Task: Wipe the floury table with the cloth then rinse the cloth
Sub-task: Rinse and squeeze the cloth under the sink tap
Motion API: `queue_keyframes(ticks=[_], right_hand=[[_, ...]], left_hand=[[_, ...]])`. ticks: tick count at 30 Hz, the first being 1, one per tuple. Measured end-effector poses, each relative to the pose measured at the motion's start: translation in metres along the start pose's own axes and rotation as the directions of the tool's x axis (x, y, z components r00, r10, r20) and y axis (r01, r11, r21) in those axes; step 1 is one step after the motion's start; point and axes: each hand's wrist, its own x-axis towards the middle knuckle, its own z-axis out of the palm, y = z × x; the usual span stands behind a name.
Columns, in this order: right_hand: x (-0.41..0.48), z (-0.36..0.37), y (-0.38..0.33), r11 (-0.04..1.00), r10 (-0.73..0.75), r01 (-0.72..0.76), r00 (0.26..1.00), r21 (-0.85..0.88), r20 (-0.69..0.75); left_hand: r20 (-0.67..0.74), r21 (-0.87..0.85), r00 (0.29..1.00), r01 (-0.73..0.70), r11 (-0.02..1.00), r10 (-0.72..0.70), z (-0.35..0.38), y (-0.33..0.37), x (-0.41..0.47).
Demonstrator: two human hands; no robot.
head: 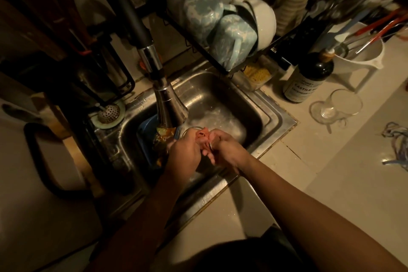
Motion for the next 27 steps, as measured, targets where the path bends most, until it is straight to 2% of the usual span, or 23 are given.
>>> queue_keyframes(ticks=[2, 4, 5, 7, 10, 13, 14, 16, 18, 20, 23, 25, 27], right_hand=[[0.003, 0.004, 0.013, 0.966, -0.171, 0.144, 0.978, -0.213, -0.116], [0.001, 0.006, 0.026, 0.873, -0.296, 0.177, 0.933, -0.454, -0.205], [0.000, 0.006, 0.032, 0.845, -0.321, 0.173, 0.921, -0.505, -0.221], [0.000, 0.001, 0.042, 0.827, -0.336, 0.178, 0.917, -0.533, -0.215], [0.006, -0.010, 0.040, 0.834, -0.315, 0.193, 0.936, -0.517, -0.159], [0.006, -0.016, 0.033, 0.799, -0.300, 0.226, 0.953, -0.557, -0.043], [0.005, -0.016, 0.031, 0.776, -0.320, 0.256, 0.948, -0.576, -0.010], [0.004, -0.015, 0.029, 0.710, -0.405, 0.333, 0.914, -0.620, 0.028], [0.002, -0.013, 0.031, 0.631, -0.502, 0.407, 0.863, -0.661, 0.052], [-0.001, -0.012, 0.033, 0.565, -0.548, 0.461, 0.830, -0.684, 0.107], [-0.003, -0.013, 0.020, 0.421, -0.567, 0.531, 0.787, -0.736, 0.243], [0.000, -0.014, 0.008, 0.407, -0.514, 0.511, 0.813, -0.757, 0.273], [0.005, -0.013, 0.000, 0.476, -0.436, 0.447, 0.868, -0.757, 0.238]], left_hand=[[0.003, 0.060, 0.996, 0.093, 0.994, -0.093, -0.001, 0.011, 0.000], [0.075, 0.206, 0.981, 0.162, 0.965, -0.181, 0.002, 0.017, 0.003], [0.131, 0.241, 0.972, 0.161, 0.957, -0.196, 0.005, 0.017, 0.004], [0.212, 0.230, 0.959, 0.137, 0.964, -0.187, 0.008, 0.013, 0.006], [0.275, 0.165, 0.959, 0.018, 0.986, -0.064, 0.006, 0.008, 0.006], [0.311, 0.231, 0.949, -0.029, 0.972, -0.046, 0.002, -0.003, 0.009], [0.328, 0.205, 0.944, -0.041, 0.978, -0.029, -0.001, -0.002, 0.010], [0.372, 0.019, 0.928, -0.012, 1.000, 0.004, -0.006, 0.000, 0.013], [0.397, -0.197, 0.915, 0.160, 0.967, -0.071, -0.010, 0.003, 0.012], [0.411, -0.316, 0.897, 0.307, 0.898, -0.163, -0.010, 0.003, 0.007], [0.381, -0.392, 0.895, 0.382, 0.837, -0.230, -0.005, 0.002, -0.002], [0.371, -0.447, 0.892, 0.416, 0.792, -0.259, -0.006, 0.005, -0.004], [0.382, -0.491, 0.886, 0.436, 0.754, -0.263, -0.009, 0.008, -0.005]])
